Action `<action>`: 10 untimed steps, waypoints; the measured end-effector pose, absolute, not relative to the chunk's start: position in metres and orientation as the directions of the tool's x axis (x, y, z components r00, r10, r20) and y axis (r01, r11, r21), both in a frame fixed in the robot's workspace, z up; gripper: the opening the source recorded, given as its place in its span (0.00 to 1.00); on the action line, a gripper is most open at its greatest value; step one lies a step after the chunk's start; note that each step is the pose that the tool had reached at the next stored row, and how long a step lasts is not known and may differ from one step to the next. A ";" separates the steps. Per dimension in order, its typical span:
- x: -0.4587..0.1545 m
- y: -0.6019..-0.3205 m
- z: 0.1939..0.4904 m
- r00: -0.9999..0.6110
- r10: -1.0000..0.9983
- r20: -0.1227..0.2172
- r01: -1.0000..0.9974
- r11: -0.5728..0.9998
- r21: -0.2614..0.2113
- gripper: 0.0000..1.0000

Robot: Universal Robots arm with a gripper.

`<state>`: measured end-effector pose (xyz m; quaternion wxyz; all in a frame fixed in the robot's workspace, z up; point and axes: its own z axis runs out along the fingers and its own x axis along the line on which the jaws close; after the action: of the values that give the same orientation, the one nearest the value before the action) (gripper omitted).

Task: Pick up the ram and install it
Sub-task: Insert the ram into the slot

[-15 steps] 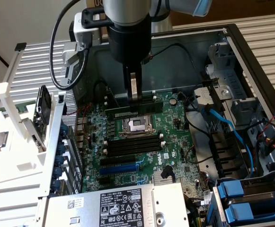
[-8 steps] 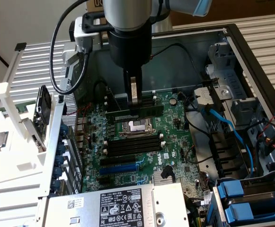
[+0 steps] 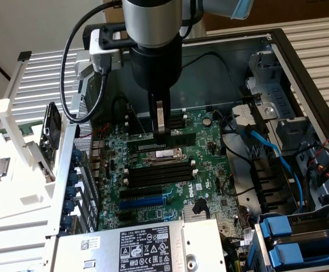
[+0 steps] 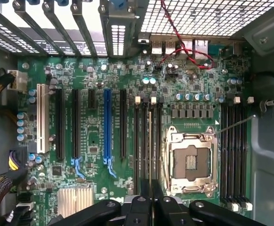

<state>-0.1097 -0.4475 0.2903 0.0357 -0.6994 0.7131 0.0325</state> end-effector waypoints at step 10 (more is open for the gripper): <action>-0.115 -0.448 0.271 -0.023 -0.995 -0.100 -1.000 0.023 -0.007 0.12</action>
<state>-0.1153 -0.4485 0.2714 0.0382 -0.6980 0.7143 0.0328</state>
